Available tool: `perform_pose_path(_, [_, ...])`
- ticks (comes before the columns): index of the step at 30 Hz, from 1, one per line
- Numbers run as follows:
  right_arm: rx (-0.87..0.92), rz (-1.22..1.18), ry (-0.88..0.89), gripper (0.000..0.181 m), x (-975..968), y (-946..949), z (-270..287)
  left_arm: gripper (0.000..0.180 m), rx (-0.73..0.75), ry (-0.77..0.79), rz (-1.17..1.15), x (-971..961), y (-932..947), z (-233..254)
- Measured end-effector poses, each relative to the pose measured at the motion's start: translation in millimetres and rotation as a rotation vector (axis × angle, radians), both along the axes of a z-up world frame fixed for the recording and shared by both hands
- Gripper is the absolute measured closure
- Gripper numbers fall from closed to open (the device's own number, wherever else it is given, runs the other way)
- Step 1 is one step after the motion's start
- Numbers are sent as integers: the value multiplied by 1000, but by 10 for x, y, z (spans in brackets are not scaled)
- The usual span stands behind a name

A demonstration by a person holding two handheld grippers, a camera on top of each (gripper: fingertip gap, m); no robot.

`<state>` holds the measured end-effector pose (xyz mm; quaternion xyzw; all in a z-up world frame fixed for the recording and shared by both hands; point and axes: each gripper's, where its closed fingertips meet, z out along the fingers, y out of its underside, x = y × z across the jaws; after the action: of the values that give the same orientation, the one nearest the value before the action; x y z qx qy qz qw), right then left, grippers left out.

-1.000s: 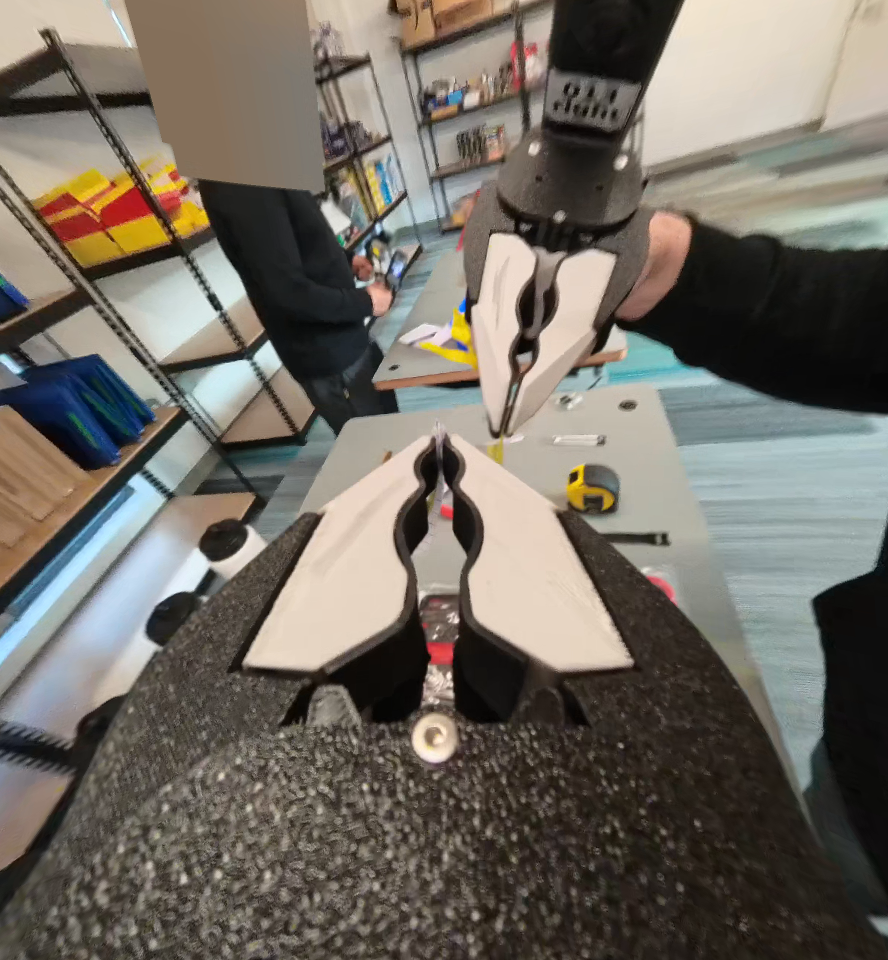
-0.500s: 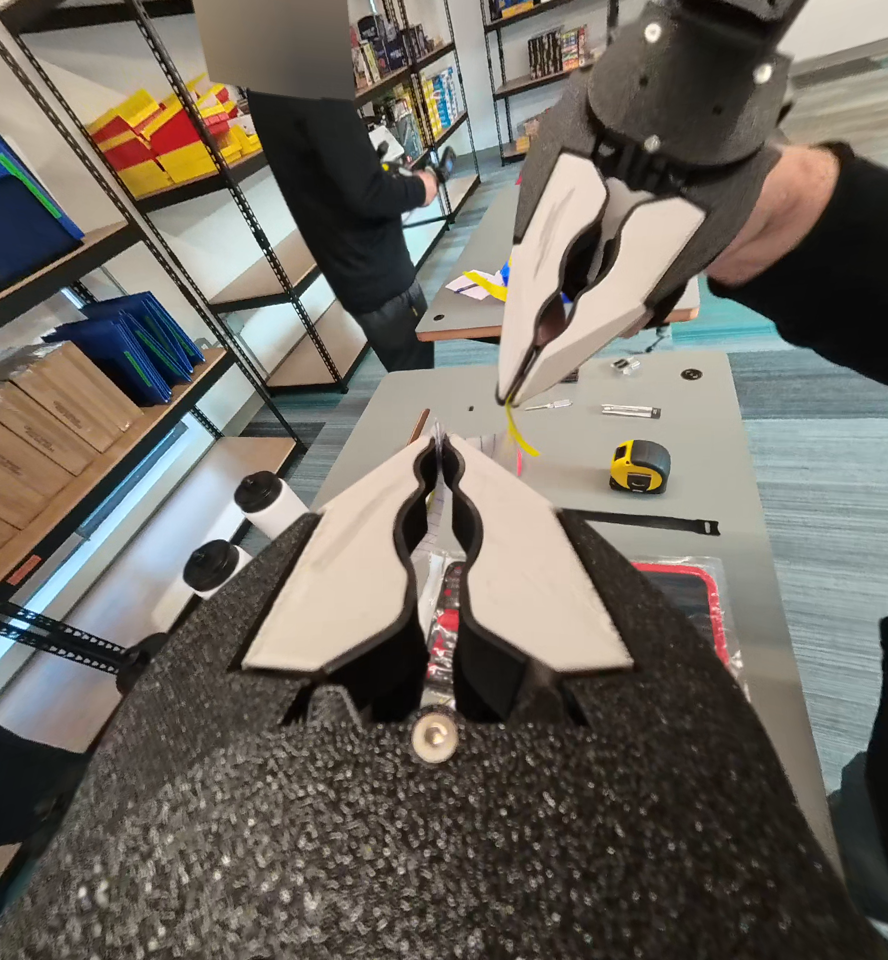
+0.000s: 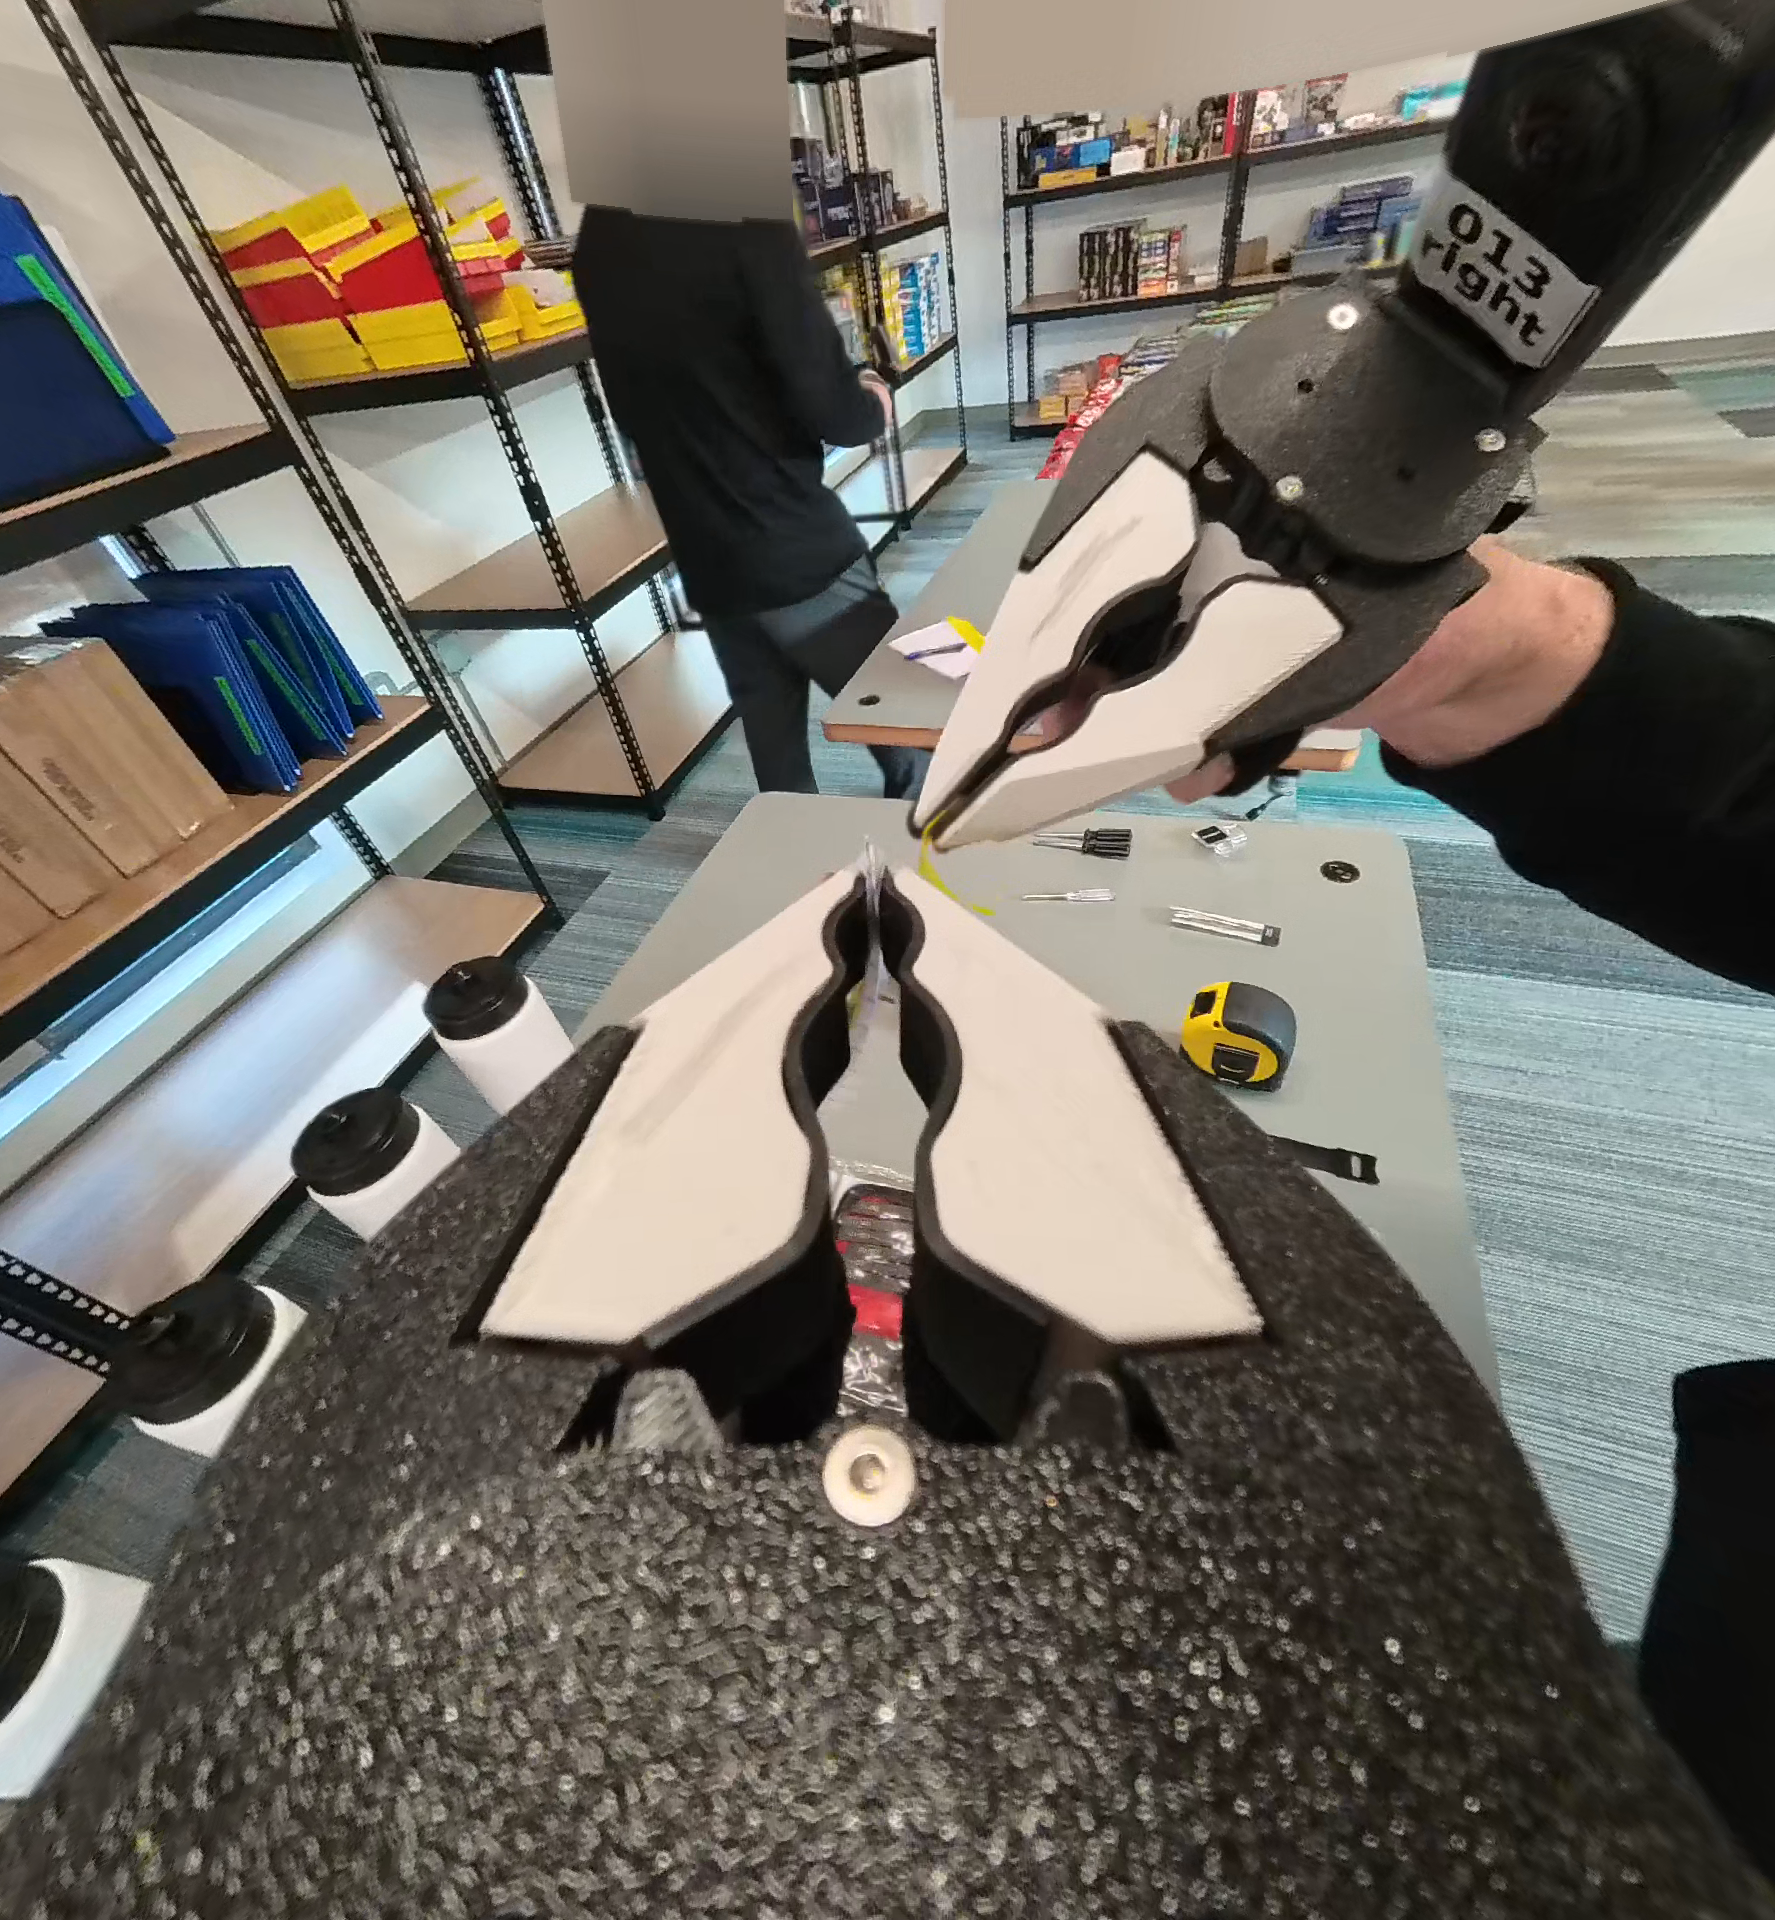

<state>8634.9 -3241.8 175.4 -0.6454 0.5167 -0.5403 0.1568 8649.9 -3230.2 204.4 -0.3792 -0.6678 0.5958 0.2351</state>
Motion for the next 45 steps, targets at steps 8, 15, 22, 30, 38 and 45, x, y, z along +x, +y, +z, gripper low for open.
perform_pose_path(8, [26,-1,-45,170,-32,-42,80,180,57,49,40,72,-124,-9])
perform_pose_path(15, [100,37,-86,181,-50,-60,156,180,136,103,73,220,-279,-109])
perform_pose_path(22, [174,123,-6,181,82,71,-18,180,259,131,114,416,-248,-356])
perform_pose_path(30, [101,73,94,181,332,1,-328,180,307,162,149,416,-212,-403])
perform_pose_path(38, [36,-7,113,181,357,-105,-367,180,302,183,150,381,-215,-338])
perform_pose_path(45, [-13,-68,87,176,361,-162,-343,180,279,183,139,306,-208,-266])
